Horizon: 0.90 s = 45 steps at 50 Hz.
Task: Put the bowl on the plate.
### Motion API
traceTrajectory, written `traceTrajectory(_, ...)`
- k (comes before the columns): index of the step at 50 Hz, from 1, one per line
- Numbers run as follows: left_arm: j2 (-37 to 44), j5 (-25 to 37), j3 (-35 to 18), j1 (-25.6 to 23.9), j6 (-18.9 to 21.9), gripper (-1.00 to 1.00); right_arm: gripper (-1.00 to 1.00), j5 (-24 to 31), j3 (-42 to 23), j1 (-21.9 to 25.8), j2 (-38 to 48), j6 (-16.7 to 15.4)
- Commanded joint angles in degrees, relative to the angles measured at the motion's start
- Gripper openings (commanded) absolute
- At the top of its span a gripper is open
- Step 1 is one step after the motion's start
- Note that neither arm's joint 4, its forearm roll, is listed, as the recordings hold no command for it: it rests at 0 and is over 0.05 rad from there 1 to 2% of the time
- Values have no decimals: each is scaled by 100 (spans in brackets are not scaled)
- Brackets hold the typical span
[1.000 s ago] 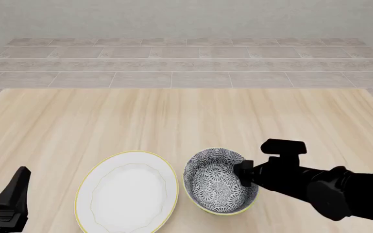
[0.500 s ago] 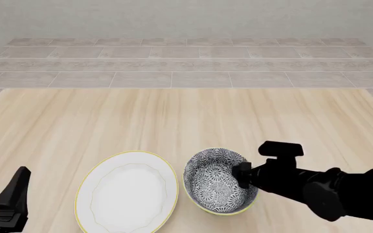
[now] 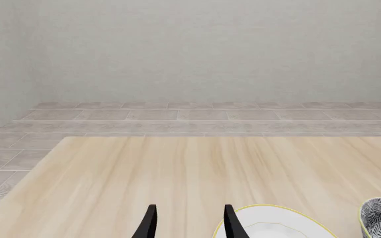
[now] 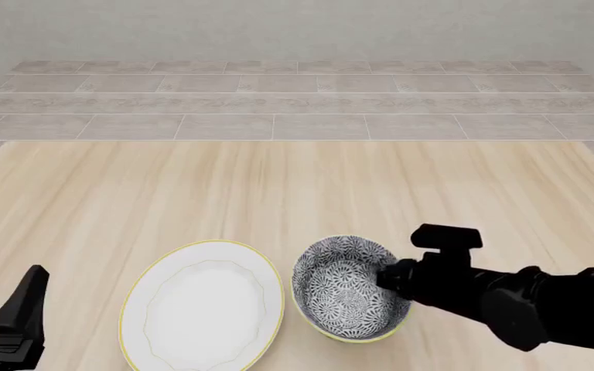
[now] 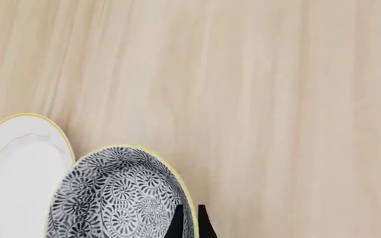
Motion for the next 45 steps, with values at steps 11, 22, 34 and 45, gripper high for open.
traceTrajectory(11,0,0,0,0,0,100,-100,83,-15,-101,-68,-153)
traceTrajectory(22,0,0,0,0,0,100,-100,87,-23,-142,-78,-157)
traceTrajectory(34,0,0,0,0,0,100,-100,282,-146,-96,-297,-159)
traceTrajectory(45,0,0,0,0,0,100,-100,616,-319,-92,-709,-128)
